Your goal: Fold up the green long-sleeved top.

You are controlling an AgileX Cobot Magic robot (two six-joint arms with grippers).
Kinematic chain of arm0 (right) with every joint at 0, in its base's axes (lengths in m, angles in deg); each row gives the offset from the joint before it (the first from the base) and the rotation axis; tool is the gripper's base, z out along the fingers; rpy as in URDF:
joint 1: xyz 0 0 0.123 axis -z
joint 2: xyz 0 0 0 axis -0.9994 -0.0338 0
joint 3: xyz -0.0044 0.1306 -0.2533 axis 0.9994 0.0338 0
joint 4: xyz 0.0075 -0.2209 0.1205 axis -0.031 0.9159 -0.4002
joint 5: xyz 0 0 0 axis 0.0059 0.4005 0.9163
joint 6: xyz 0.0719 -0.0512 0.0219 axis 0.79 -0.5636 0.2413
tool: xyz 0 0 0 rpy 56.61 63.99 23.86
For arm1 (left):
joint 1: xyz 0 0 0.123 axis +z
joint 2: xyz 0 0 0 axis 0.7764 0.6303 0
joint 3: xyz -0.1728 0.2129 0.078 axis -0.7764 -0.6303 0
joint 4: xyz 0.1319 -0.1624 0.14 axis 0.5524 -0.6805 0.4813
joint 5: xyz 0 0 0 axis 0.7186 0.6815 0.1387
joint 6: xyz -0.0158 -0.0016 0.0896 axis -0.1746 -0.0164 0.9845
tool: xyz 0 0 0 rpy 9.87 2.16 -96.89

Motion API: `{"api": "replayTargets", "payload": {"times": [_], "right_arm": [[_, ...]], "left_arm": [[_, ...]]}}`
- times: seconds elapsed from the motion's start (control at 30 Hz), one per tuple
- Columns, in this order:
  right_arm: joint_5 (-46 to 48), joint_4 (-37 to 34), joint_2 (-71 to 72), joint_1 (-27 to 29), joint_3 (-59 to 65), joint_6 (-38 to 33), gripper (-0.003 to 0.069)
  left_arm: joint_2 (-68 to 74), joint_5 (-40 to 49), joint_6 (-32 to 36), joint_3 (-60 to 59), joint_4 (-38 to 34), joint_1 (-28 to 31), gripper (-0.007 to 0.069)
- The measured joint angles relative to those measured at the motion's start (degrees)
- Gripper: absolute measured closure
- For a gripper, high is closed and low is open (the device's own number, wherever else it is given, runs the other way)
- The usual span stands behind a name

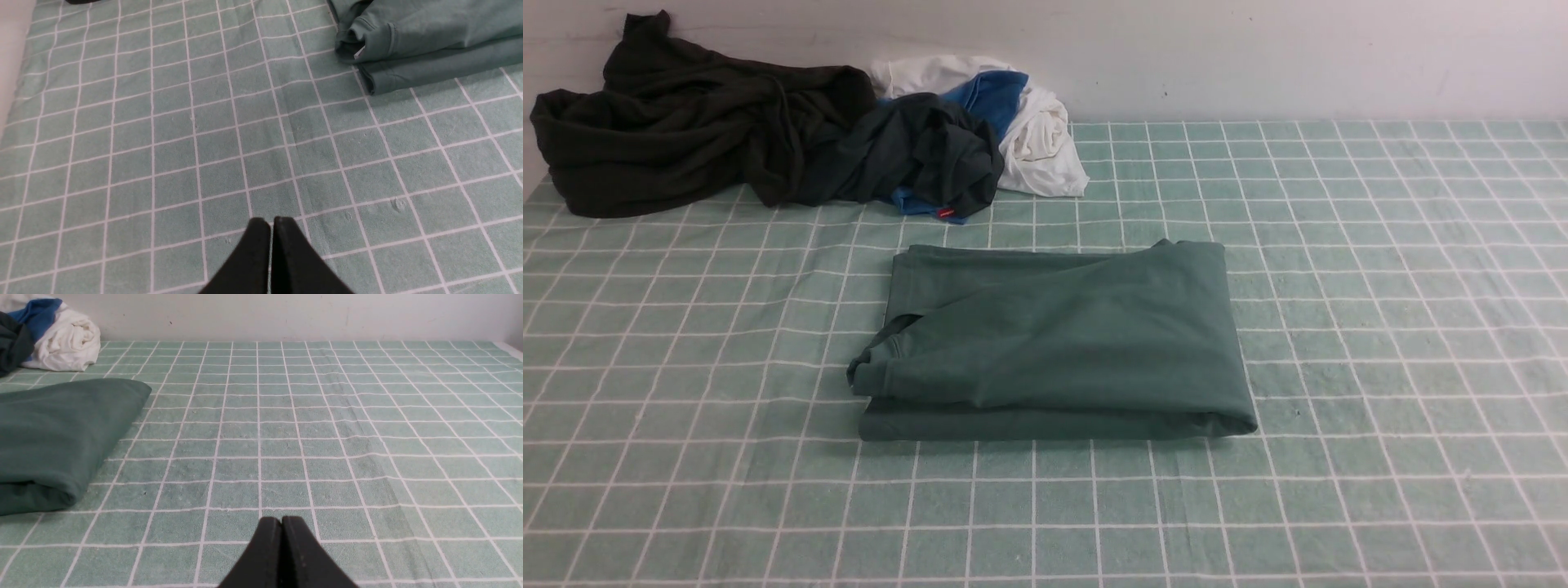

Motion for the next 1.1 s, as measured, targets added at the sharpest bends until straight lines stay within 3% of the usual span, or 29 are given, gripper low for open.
{"api": "replayTargets", "payload": {"times": [0.53, 0.73, 0.9, 1.1], "right_arm": [[0.05, 0.00, 0.00, 0.00, 0.00, 0.00, 0.0673], [0.05, 0.00, 0.00, 0.00, 0.00, -0.04, 0.0673], [0.05, 0.00, 0.00, 0.00, 0.00, -0.04, 0.0673], [0.05, 0.00, 0.00, 0.00, 0.00, -0.04, 0.0673]], "left_arm": [[-0.53, -1.62, 0.00, -3.29, 0.07, 0.00, 0.0627], [-4.78, -18.93, 0.00, -11.46, -1.60, 2.23, 0.0627], [-10.31, -36.05, 0.11, -23.38, -6.01, 12.06, 0.0627], [-15.98, -40.34, 0.67, -32.38, -11.63, 19.29, 0.0627]]}}
